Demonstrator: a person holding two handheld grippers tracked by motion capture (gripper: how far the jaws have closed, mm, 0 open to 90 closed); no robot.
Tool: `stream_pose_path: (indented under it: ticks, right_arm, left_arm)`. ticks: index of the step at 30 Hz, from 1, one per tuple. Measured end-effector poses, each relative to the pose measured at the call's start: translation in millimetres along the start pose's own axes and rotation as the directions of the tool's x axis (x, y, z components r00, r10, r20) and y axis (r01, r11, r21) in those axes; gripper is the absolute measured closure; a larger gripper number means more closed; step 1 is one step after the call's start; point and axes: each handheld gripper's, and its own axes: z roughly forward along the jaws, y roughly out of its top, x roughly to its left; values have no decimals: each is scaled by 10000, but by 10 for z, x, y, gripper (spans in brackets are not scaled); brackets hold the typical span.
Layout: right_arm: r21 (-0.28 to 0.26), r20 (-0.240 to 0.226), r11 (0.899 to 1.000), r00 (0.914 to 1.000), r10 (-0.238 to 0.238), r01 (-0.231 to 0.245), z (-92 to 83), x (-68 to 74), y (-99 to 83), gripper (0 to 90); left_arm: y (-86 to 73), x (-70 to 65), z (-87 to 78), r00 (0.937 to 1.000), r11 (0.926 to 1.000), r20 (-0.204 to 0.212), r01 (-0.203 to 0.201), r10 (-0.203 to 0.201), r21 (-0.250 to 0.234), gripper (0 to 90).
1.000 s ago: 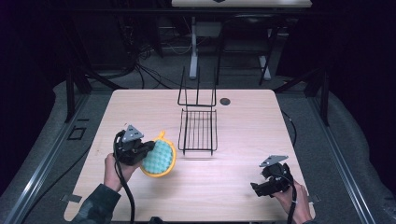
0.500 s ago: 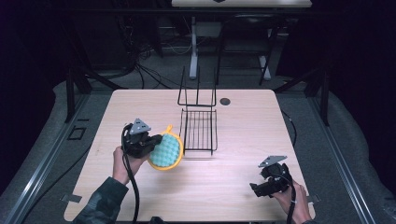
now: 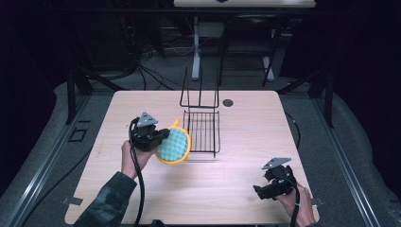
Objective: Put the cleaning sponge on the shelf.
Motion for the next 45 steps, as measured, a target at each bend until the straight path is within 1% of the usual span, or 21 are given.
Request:
stream_pose_path:
  ticks: [2,3,4,6,9,11,14,19,21,22,24,26,28,29,34,36,38,39,40,43,45]
  right_arm:
    - [22,-6,10000,10000,34,-34,9,-7,-3,79]
    - [18,-21,10000,10000,73,-73,11,-8,-2,79]
    - [16,-23,10000,10000,71,-71,10,-8,-2,80]
    - [17,2,10000,10000,41,-41,7,-11,-3,80]
    - [17,-4,10000,10000,35,-35,7,-11,-3,80]
    - [61,9,10000,10000,-3,3,9,-18,-5,80]
    - [57,4,10000,10000,19,-19,6,-20,-6,80]
    - [35,3,10000,10000,-21,21,3,-21,-1,81]
    - [-5,18,10000,10000,-19,19,7,-20,1,81]
    - [-21,-16,10000,10000,46,-46,7,-15,6,81]
    - [-11,-41,10000,10000,6,-6,10,-9,13,81]
    - [45,-51,10000,10000,-75,75,16,-13,12,81]
    - [15,-63,10000,10000,19,-19,18,-16,8,80]
    - [18,-50,10000,10000,34,-34,15,-19,8,81]
    - [-18,-77,10000,10000,10,-10,8,-19,10,80]
    - [-18,-53,10000,10000,16,-16,7,-20,8,80]
    - [-9,-33,10000,10000,2,-2,6,-24,7,80]
    - [-12,-23,10000,10000,18,-18,6,-23,8,81]
    - [-6,-22,10000,10000,-8,7,6,-24,7,81]
    - [0,-35,10000,10000,13,-13,7,-20,6,81]
    - [20,-61,10000,10000,10,-10,10,-20,4,81]
  left_arm:
    - [18,3,56,10000,10000,8,60,-60,-25,875]
    - [41,9,98,9999,9999,78,136,-135,-37,875]
    - [53,3,115,9999,9999,23,135,-135,-64,875]
    - [68,-8,144,9999,9997,-33,161,-162,-183,875]
    - [84,-15,170,9999,9997,-4,160,-160,-185,875]
    - [96,-20,201,9997,9993,17,261,-261,-281,875]
    - [104,-21,219,9996,9993,7,275,-275,-266,876]
    - [108,-25,246,9986,9966,-135,503,-513,-658,876]
    - [110,-20,254,9988,9971,-122,467,-475,-606,876]
    - [109,-21,263,9986,9966,-114,516,-524,-640,876]
    - [111,-18,285,9985,9966,-94,541,-548,-628,876]
    - [119,-21,323,9978,9959,-35,653,-657,-621,875]
    - [125,-27,342,9975,9955,-44,707,-711,-635,875]
    - [135,-31,375,9968,9946,-24,801,-804,-663,876]
    - [157,-53,434,9955,9931,-44,938,-943,-697,875]
    - [167,-68,469,9942,9908,0,1074,-1078,-818,875]
    - [167,-72,479,9942,9903,-44,1068,-1076,-884,875]
    - [167,-73,502,9935,9893,-39,1126,-1134,-927,875]
    - [163,-76,515,9925,9883,-15,1213,-1220,-926,875]
    - [160,-73,546,9919,9883,13,1266,-1269,-853,875]
    - [158,-81,584,9914,9873,20,1302,-1305,-911,875]
